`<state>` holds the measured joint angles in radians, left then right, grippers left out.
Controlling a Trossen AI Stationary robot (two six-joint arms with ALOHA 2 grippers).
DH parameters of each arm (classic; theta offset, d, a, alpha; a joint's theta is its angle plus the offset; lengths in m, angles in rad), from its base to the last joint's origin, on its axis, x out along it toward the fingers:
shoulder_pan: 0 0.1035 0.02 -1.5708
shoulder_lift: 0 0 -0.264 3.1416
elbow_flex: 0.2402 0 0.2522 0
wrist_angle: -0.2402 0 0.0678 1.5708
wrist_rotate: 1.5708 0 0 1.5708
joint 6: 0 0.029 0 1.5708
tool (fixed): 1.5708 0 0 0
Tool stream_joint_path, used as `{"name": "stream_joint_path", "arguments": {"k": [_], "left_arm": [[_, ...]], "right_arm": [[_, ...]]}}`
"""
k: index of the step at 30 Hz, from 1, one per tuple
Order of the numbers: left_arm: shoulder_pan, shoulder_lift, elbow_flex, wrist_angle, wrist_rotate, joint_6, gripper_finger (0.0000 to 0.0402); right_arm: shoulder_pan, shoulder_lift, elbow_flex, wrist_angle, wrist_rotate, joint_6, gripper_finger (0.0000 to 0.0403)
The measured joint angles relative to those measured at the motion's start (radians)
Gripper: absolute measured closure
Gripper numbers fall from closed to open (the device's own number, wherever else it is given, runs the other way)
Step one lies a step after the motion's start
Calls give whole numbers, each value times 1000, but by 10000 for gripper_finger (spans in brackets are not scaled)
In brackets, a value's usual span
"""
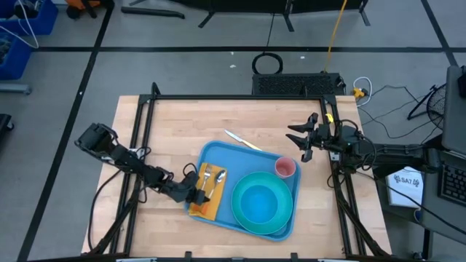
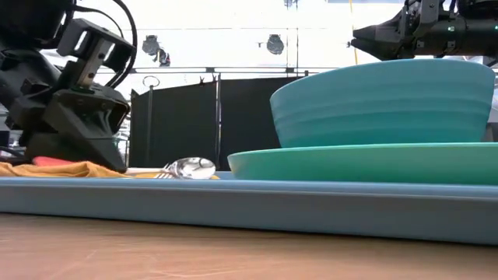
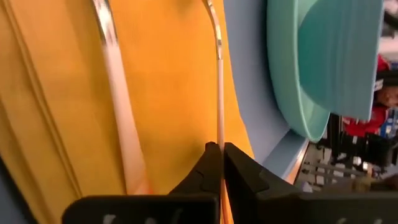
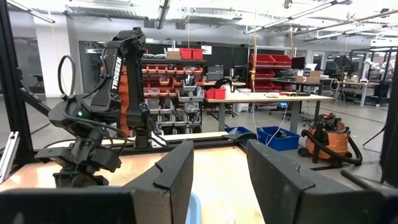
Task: Set up tray
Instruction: Put the orange spoon on top of the yellow table napkin, then put the yellow knife on top of the yellow table napkin
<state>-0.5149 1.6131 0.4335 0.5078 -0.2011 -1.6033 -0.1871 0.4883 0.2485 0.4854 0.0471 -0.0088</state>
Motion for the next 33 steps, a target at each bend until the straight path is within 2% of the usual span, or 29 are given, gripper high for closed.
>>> {"name": "stream_joint_path", "arguments": {"k": [2, 11, 16, 19, 27, 33], "left_arm": [[-2, 1, -1, 14, 20, 3, 387], [-14, -4, -2, 16, 17, 13, 298], [-17, -3, -3, 34, 18, 13, 270], [-4, -18, -6, 53, 71, 55, 260], [123, -223, -4, 43, 181, 264, 257], [288, -393, -3, -154, 248, 432, 257]], "right_arm": [[0, 0, 0, 0, 0, -2, 261], [0, 0, 0, -3, 0, -3, 261], [0, 0, 0, -5, 0, -3, 261], [0, 0, 0, -12, 0, -3, 261], [0, 1, 0, -21, 3, 11, 261], [-1, 27, 0, -27, 47, 24, 261]]}}
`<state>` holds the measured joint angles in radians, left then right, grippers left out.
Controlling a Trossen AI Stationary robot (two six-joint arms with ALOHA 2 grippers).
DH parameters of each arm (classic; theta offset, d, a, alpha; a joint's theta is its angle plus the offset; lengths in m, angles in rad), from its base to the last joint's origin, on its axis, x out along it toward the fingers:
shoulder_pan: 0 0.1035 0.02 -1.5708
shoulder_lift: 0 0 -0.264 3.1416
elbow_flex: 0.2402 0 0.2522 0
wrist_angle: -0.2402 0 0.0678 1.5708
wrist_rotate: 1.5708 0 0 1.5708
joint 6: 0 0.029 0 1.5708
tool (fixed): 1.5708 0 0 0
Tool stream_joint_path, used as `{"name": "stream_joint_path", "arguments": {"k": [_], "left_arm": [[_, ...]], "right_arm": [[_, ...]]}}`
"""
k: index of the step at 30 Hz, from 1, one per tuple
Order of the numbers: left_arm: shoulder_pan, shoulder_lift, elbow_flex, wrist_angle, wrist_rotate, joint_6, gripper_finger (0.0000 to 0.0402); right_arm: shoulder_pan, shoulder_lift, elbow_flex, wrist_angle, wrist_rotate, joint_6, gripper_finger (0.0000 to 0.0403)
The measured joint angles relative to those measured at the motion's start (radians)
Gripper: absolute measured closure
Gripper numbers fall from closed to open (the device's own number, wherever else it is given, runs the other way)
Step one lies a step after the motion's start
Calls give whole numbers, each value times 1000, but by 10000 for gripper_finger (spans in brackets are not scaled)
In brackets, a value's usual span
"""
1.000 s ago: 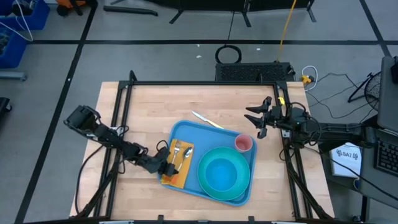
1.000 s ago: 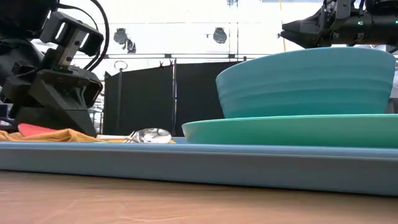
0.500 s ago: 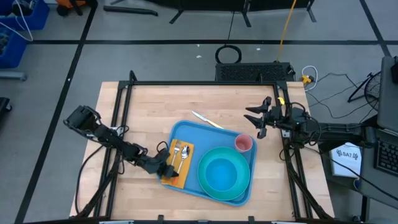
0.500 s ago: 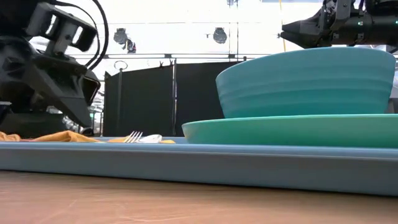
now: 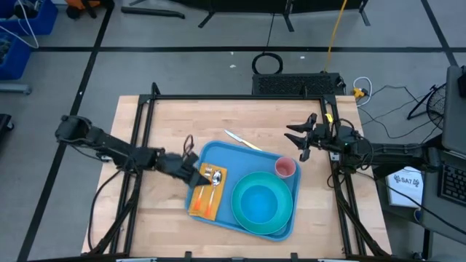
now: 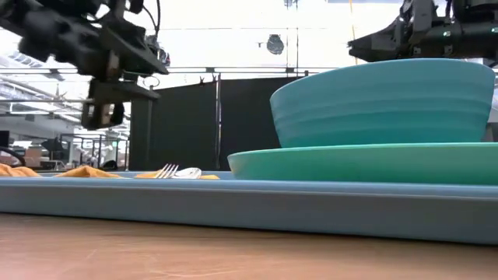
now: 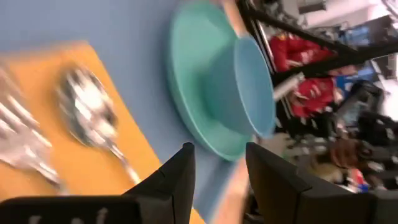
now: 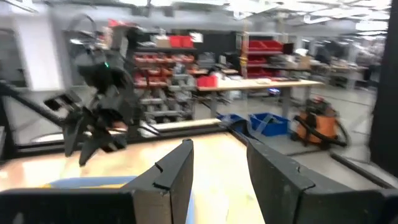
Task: Set up tray
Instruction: Put the yellow knife on top of the yellow table napkin
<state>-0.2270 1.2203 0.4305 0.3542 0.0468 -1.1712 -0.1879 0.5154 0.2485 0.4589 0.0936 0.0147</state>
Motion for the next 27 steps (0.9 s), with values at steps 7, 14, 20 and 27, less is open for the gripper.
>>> {"name": "stream_joint_path", "arguments": {"k": [7, 14, 20, 27], "left_arm": [[305, -63, 103, -297, 206, 287, 256], [521, 26, 324, -632, 192, 732, 256], [637, 214, 470, -669, 177, 1065, 256], [665, 468, 684, -714, 154, 1368, 256]], "right_arm": [[-16, 103, 59, -71, 40, 13, 261], [-47, 244, 261, -242, 43, -24, 261], [-92, 290, 314, -272, 85, -58, 261], [-147, 329, 314, -315, 36, -11, 261]]}}
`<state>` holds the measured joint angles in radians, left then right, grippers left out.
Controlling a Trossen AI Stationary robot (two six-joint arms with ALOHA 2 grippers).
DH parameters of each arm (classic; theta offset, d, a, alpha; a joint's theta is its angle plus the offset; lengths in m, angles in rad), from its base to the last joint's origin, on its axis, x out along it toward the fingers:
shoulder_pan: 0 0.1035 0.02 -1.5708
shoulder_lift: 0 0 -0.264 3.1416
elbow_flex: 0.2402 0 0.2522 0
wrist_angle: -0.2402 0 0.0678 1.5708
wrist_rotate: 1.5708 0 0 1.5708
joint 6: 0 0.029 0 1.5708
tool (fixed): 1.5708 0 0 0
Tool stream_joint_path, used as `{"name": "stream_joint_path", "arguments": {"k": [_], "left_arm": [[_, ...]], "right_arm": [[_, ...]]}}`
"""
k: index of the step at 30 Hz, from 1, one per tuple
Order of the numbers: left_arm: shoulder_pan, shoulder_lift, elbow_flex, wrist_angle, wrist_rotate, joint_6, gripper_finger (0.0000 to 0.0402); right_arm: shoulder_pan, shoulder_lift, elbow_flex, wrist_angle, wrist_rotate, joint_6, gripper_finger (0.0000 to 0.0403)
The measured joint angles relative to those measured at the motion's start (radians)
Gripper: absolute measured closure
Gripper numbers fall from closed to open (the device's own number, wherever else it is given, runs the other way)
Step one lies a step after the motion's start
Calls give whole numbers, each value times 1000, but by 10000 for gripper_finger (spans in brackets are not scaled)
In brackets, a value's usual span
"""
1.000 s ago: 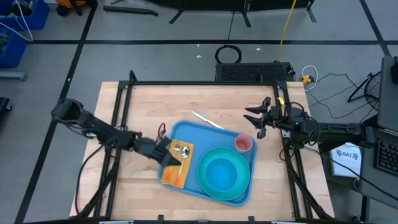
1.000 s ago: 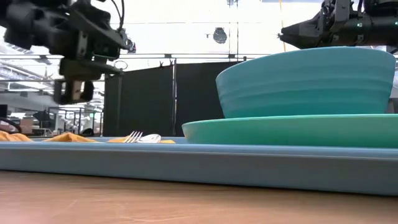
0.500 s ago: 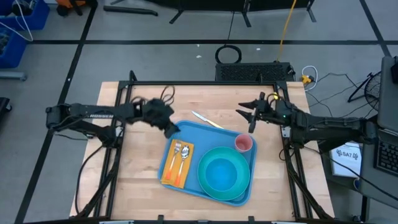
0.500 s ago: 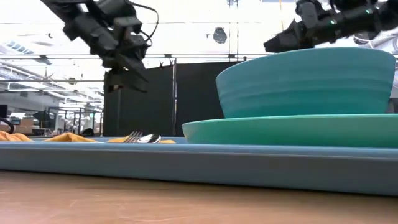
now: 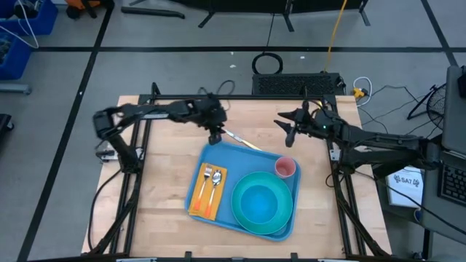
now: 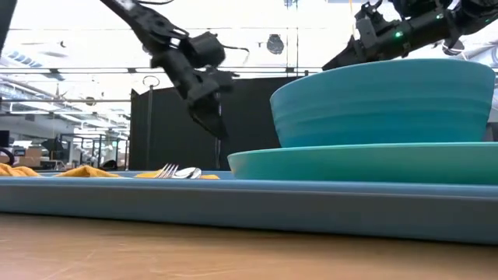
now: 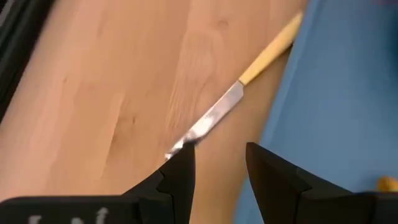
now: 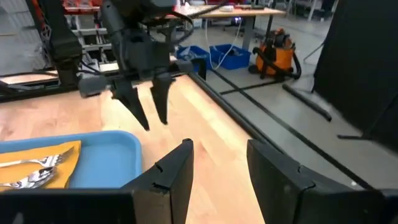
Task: Set up tray
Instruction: Put the yellow knife on top of the yellow table napkin
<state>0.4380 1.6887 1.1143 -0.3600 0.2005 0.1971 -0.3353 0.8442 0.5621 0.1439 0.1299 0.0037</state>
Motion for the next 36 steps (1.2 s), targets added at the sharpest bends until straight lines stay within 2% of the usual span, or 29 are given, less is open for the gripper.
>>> {"name": "stream_joint_path", "arguments": {"k": [7, 12, 18, 27, 31, 36], "left_arm": [[-34, 187, 173, -80, -9, 236, 256], [-41, 263, 217, -84, -98, 346, 256], [-53, 303, 242, -45, -157, 384, 256], [-133, 302, 265, -66, -105, 464, 256], [-157, 302, 266, -54, -120, 462, 257], [-129, 302, 266, -49, -130, 408, 257]], "right_arm": [[-6, 11, 0, -2, -3, -1, 261], [-6, 11, 0, -10, -4, -10, 261], [-6, 11, 0, -15, -4, -22, 261], [-6, 11, 0, -15, -8, -23, 261], [-6, 11, 0, -14, -8, -20, 261], [-6, 11, 0, 0, -14, -15, 261]]}}
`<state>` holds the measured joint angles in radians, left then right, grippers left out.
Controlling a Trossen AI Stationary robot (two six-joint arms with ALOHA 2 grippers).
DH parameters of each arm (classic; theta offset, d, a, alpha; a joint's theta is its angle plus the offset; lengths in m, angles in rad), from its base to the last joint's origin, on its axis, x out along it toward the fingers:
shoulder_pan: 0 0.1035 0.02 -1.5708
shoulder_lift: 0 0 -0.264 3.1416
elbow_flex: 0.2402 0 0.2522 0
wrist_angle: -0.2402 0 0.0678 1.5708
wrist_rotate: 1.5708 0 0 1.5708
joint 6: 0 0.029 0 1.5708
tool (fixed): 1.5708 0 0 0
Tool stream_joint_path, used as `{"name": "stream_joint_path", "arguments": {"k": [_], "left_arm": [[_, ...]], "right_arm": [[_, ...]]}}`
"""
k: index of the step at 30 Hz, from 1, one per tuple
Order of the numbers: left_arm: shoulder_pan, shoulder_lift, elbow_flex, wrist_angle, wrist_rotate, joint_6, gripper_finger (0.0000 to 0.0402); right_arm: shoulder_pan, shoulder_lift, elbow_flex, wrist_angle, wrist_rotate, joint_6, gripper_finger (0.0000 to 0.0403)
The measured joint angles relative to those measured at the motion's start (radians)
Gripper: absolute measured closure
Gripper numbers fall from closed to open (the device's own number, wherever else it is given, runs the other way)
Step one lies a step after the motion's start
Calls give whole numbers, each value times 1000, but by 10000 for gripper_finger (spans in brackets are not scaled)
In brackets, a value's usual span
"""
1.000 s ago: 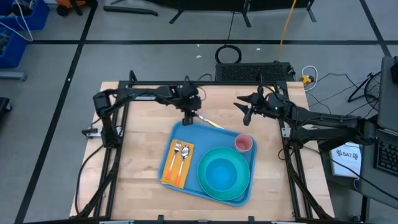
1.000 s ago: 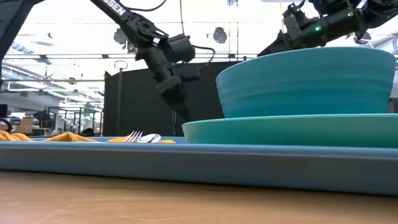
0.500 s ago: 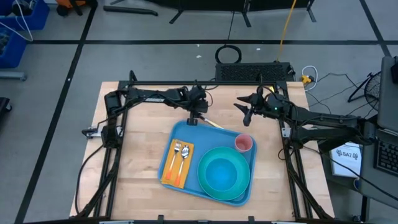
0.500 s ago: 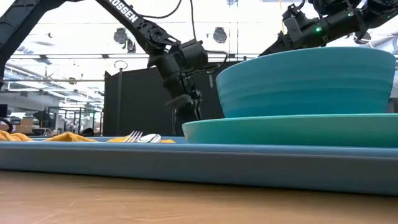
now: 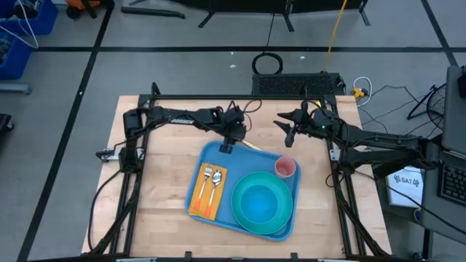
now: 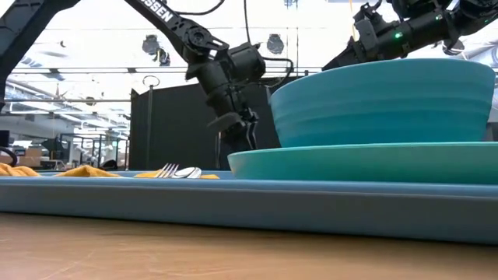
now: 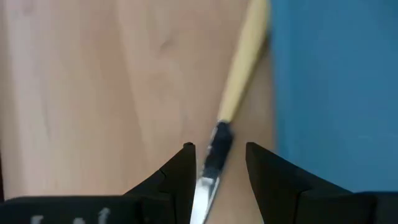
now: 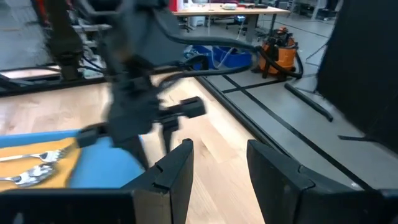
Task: Set up tray
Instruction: Put the yellow knife on top of the yellow table napkin
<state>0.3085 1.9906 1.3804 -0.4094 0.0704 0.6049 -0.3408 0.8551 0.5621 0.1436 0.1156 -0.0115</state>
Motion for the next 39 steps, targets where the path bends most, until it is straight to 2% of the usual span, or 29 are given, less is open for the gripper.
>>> {"name": "stream_joint_path", "arguments": {"k": [3, 9, 17, 22, 26, 28, 30, 34, 39], "left_arm": [[31, 8, 0, -13, 27, -80, 257], [75, 6, 0, -52, 236, -178, 257], [114, 2, -9, -16, 379, -227, 257], [137, 2, -72, 106, 504, -279, 257], [143, -6, -134, 230, 516, -315, 257], [142, -27, -159, 265, 510, -321, 257], [141, -68, -185, 299, 507, -322, 257], [146, -174, -263, 386, 502, -327, 257], [156, -306, -385, 519, 436, -360, 257]], "right_arm": [[0, 1, 0, 2, -45, 33, 261], [-17, 79, 17, -54, -121, 98, 261], [-40, 342, 217, -200, -190, 85, 261], [-59, 521, 325, -320, -237, 71, 261], [-60, 609, 361, -313, -260, 75, 261], [-63, 649, 365, -327, -311, 88, 261], [-64, 688, 378, -322, -348, 103, 261], [-44, 763, 408, -320, -357, 110, 261], [-6, 862, 484, -366, -403, 116, 261]]}}
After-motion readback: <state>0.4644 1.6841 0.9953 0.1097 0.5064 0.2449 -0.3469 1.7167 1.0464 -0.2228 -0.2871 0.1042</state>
